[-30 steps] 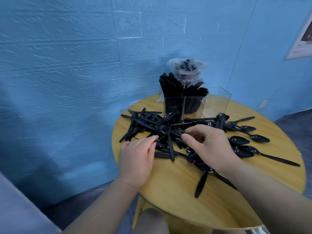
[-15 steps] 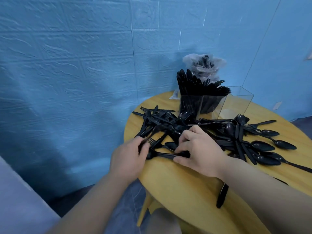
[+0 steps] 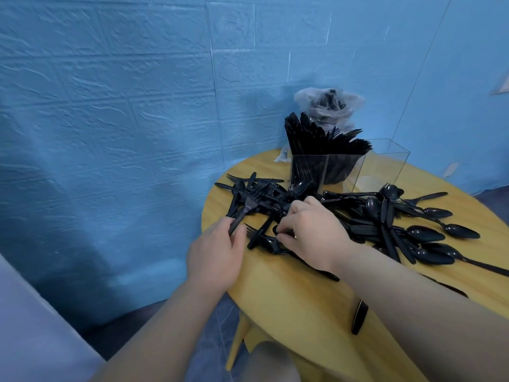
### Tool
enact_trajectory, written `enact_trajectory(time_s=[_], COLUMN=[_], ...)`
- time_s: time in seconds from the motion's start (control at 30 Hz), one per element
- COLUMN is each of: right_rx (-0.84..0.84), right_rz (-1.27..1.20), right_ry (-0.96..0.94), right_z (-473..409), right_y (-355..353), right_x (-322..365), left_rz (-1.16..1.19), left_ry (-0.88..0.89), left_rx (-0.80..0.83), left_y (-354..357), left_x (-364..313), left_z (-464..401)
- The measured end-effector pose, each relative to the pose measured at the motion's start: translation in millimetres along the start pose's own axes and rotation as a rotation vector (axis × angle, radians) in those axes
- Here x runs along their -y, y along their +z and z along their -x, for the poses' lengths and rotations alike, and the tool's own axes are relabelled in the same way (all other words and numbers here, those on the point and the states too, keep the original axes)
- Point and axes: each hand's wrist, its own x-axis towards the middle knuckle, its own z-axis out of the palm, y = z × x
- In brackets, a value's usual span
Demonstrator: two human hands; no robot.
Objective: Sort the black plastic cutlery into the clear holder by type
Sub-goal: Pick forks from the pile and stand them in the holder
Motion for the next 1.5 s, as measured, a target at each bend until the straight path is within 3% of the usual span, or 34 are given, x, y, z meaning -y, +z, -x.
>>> enact_trajectory(time_s=[0.47, 0.87, 1.07, 1.37, 1.5], right_rx=[0.07, 0.044, 0.069, -0.187, -0.226], right_rz=[0.008, 0.066, -0.095, -0.451, -0.95], right_ry=[0.092, 0.161, 0.2, 0.187, 0.34], right_z=[8.5, 27.9, 41.8, 39.2, 28.6], right_y=[4.3, -29.5, -47.0, -58.6, -62.7], right_x=[-7.1, -20.6, -32.1, -26.6, -12.0], left_rz=[-0.114, -0.011, 0.038, 0.25, 0.343], left_ry=[0.047, 0.061, 0.109, 0.111, 0.106], left_rx=[0.042, 0.027, 0.03, 0.02, 0.087], left_y=[1.3, 4.1, 2.8, -15.0, -18.3], left_x=[-3.4, -16.6, -19.3, -33.6, -43.1], left_z=[5.2, 22.8, 22.7, 18.5, 17.0])
